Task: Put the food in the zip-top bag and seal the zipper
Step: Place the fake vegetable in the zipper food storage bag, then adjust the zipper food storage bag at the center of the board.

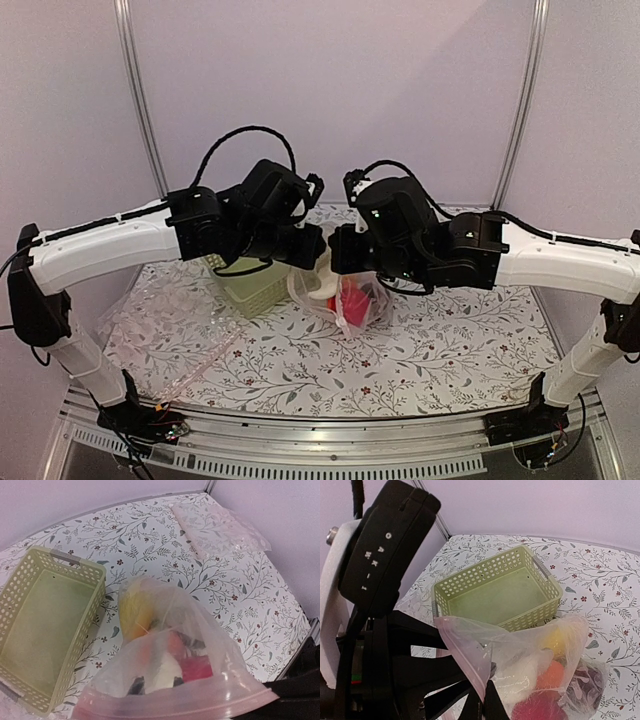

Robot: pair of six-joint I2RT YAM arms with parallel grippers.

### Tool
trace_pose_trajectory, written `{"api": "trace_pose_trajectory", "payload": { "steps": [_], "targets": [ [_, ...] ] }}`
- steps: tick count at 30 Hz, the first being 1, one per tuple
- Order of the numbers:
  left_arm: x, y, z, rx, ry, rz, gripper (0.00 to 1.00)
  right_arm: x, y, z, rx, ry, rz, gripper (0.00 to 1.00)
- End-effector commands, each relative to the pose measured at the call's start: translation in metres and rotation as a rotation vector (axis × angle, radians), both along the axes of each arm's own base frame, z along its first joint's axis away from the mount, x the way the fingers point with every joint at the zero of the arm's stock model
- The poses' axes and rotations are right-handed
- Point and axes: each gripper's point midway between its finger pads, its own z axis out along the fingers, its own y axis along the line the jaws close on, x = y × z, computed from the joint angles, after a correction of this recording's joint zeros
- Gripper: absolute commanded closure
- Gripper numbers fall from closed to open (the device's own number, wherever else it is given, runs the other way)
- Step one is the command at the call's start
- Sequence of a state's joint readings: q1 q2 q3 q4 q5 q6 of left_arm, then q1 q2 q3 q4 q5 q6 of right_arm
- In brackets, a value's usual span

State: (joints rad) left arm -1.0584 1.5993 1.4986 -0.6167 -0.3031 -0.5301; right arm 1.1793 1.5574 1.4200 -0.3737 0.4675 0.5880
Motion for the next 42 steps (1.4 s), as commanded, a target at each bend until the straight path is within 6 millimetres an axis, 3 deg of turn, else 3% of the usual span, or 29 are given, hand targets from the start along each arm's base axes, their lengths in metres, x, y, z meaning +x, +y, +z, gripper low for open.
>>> {"api": "trace_pose_trajectory", "payload": {
  "steps": [1, 3, 8, 10, 16, 18, 24, 27, 31, 39, 42],
  "targets": [
    [-0.010, -0.007, 0.010, -0.042, -0.008, -0.044, 0.73, -0.001, 0.000, 0.004, 0.020, -0.003, -0.014, 1.00],
    [-0.012, -0.008, 0.011, -0.050, -0.006, -0.058, 0.66, -0.001, -0.001, 0.004, 0.021, -0.004, -0.016, 1.00],
    [-0.025, -0.008, 0.022, -0.099, -0.006, -0.127, 0.63, 0.000, -0.007, 0.005, 0.018, -0.012, -0.031, 1.00],
    [-0.034, -0.006, 0.029, -0.138, -0.016, -0.173, 0.58, 0.000, -0.011, 0.006, 0.015, -0.017, -0.041, 1.00],
    [-0.065, 0.022, 0.063, -0.292, -0.044, -0.244, 0.30, 0.002, -0.018, 0.010, 0.011, -0.030, -0.058, 1.00],
    [-0.068, 0.031, 0.057, -0.311, 0.008, -0.228, 0.23, 0.002, -0.019, 0.010, 0.009, -0.033, -0.060, 1.00],
    [-0.070, 0.043, 0.012, -0.359, 0.205, -0.122, 0.19, 0.003, -0.018, 0.014, 0.012, -0.039, -0.061, 1.00],
    [-0.069, 0.048, -0.015, -0.384, 0.270, -0.052, 0.18, 0.003, -0.017, 0.014, 0.012, -0.040, -0.058, 1.00],
    [-0.071, 0.046, -0.034, -0.411, 0.331, -0.015, 0.18, 0.003, -0.017, 0.013, 0.012, -0.037, -0.058, 1.00],
    [-0.069, 0.036, -0.042, -0.455, 0.358, -0.022, 0.46, 0.002, -0.016, 0.014, 0.015, -0.038, -0.054, 1.00],
    [-0.065, 0.036, -0.050, -0.440, 0.365, -0.004, 0.51, 0.002, -0.017, 0.015, 0.015, -0.039, -0.056, 1.00]
  ]
}}
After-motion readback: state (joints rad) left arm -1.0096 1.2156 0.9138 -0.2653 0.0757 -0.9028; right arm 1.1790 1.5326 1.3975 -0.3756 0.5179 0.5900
